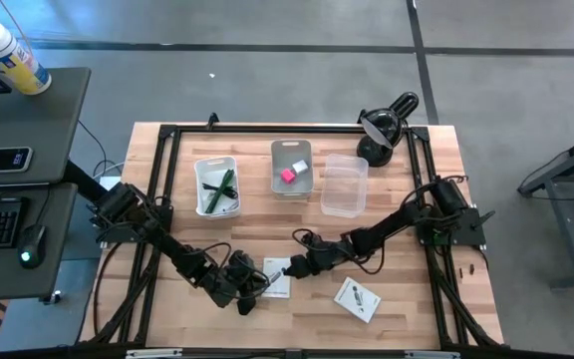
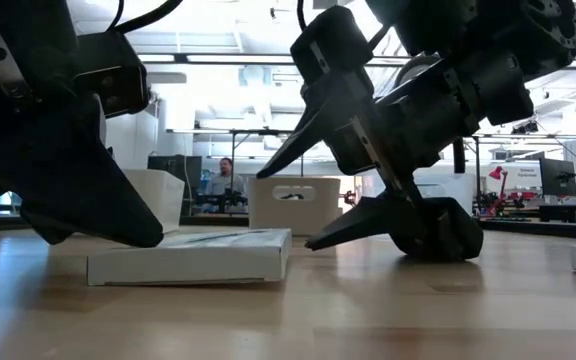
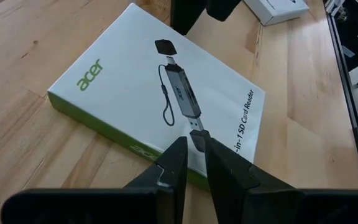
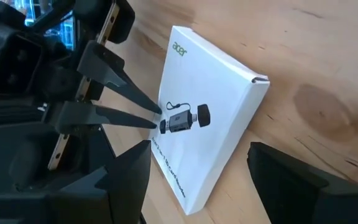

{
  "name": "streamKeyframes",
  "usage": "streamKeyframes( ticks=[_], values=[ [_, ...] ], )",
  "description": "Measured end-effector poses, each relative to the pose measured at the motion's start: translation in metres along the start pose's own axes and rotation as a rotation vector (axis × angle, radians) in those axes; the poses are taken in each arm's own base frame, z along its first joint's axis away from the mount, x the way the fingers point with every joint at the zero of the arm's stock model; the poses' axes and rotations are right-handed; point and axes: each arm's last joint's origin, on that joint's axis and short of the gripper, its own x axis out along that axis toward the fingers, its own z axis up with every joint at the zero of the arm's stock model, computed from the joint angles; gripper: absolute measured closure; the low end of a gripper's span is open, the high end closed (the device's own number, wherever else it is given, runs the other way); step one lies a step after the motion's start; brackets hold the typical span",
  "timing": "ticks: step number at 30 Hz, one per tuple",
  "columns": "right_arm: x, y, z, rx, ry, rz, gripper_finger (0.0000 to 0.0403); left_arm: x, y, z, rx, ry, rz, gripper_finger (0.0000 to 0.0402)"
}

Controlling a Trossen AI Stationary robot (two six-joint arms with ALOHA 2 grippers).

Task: Pick and place items into bin
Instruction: Put the left card reader box into the transparent bin

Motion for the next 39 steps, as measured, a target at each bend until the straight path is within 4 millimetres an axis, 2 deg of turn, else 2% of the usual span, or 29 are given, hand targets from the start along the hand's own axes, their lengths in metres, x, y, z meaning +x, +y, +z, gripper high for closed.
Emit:
streamKeyframes(
  ticks=[9,16,21,39],
  values=[
    [0.001,0.001,0.0,0.05,-0.04,-0.025,0.0147,0.0,0.0,0.0,0.0,-0.004,0.001,0.035],
    [0.008,0.026,0.001,-0.03,-0.034,-0.192,0.0147,0.0,0.0,0.0,-0.002,-0.011,0.002,0.035],
    [0.009,0.03,0.007,-0.035,-0.03,-0.184,0.0147,0.0,0.0,0.0,-0.002,-0.014,0.004,0.035],
    [0.011,0.037,0.007,-0.054,-0.054,-0.099,0.0156,-0.001,-0.002,-0.002,0.015,-0.047,0.004,0.035]
  ],
)
